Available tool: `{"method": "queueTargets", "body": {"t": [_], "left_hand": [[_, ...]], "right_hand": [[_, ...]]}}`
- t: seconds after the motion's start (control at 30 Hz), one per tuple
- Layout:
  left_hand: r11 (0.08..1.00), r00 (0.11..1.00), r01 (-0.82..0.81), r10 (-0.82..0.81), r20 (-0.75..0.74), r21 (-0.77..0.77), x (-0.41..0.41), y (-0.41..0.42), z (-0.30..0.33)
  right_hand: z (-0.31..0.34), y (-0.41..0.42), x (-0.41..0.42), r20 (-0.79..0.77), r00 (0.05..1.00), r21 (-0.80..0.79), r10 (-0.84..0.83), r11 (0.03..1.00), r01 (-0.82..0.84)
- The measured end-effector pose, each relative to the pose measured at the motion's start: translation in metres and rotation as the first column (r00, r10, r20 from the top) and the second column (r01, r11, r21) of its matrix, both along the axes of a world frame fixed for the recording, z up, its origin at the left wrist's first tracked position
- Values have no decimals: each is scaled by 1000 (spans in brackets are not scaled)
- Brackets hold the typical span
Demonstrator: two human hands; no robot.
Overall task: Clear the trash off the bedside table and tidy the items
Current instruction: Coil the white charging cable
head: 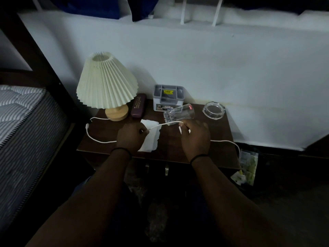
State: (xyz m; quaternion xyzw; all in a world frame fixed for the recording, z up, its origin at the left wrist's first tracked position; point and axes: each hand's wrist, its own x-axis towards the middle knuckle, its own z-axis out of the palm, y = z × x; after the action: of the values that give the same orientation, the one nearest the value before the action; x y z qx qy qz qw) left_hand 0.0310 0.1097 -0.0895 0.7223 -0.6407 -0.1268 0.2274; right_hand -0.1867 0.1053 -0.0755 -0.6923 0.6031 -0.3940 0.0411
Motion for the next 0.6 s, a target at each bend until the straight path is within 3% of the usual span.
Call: {"method": "queueTargets", "body": {"t": [0.2, 0.27, 0.4, 0.47, 0.6], "left_hand": [[999, 997, -34, 32, -69, -33, 12, 16, 4], [992, 995, -28, 16, -97, -123, 10, 23, 10], [921, 993, 13, -58, -104, -390, -7, 35, 38], [884, 992, 30, -84, -95, -466, -17, 39, 50], [834, 985, 90, -157, -77, -545, -33, 49, 75]], "right_hand": [[11, 9, -8, 140, 976, -13, -169, 985, 172], [15, 10, -15, 174, 956, 24, -238, 971, 237], [30, 20, -13, 49, 946, 99, -321, 944, 315], [41, 29, -9, -5, 966, -17, -259, 966, 258], [66, 45, -4, -131, 991, -169, 9, 985, -31]]}}
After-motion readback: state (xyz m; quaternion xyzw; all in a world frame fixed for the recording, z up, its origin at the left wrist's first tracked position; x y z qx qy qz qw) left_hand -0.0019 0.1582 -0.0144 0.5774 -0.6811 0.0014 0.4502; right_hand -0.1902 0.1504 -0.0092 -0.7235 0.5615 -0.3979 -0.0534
